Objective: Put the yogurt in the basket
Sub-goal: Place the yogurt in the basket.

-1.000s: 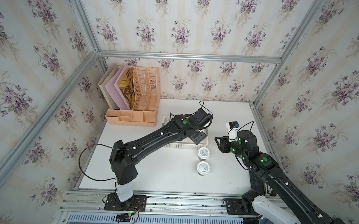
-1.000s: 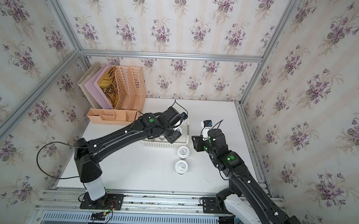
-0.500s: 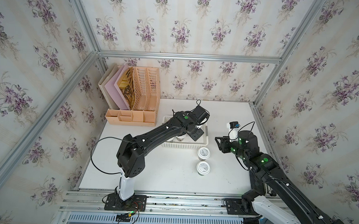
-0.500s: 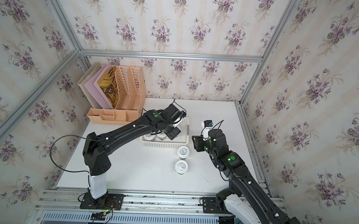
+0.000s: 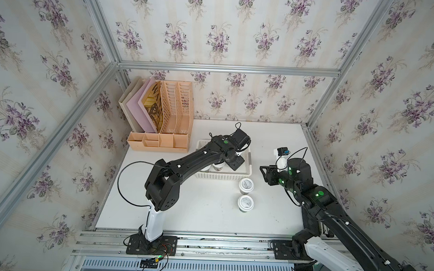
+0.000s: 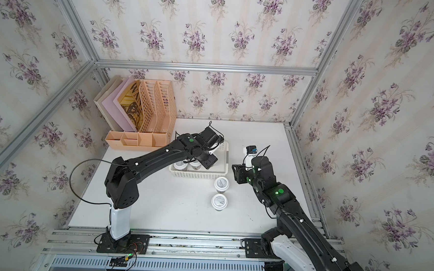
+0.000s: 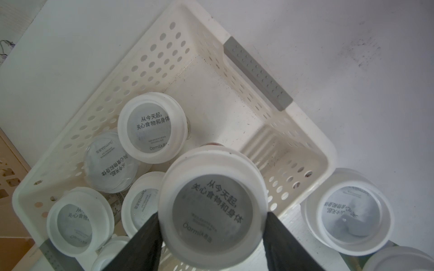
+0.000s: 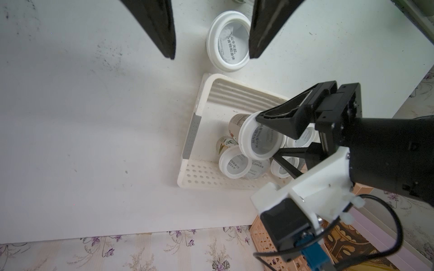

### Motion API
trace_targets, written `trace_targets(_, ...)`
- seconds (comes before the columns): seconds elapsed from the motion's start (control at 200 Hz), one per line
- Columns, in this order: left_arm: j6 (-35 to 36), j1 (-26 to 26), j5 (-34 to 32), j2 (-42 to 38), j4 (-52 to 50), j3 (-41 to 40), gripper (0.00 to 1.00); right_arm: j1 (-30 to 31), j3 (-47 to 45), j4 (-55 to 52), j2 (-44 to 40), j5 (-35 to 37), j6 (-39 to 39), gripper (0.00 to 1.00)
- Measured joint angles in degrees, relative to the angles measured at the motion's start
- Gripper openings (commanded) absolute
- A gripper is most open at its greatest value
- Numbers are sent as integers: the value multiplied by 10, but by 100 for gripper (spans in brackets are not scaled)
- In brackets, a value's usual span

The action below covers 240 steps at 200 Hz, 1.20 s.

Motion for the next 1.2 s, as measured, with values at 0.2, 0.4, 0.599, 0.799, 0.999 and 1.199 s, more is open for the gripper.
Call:
trace_targets(0.2,0,5,4,14,5,-4,68,0,0,0,3,-2,0,55)
trace_targets(0.4,0,6,8,20,7,-4,68,0,-1,0,3,-2,0,55)
trace_targets(0.599,2,12,9,26,19,-11,68,0,-1,0,3,-4,0,55)
trace_targets(0.799,2,13,21,33,23,-15,68,0,-1,0,3,-4,0,55)
trace_targets(0.999,2,13,25,43,28,-8,68,0,-1,0,3,-4,0,55)
trace_targets(1.199,2,13,37,57,34,2,68,0,-1,0,2,-4,0,55)
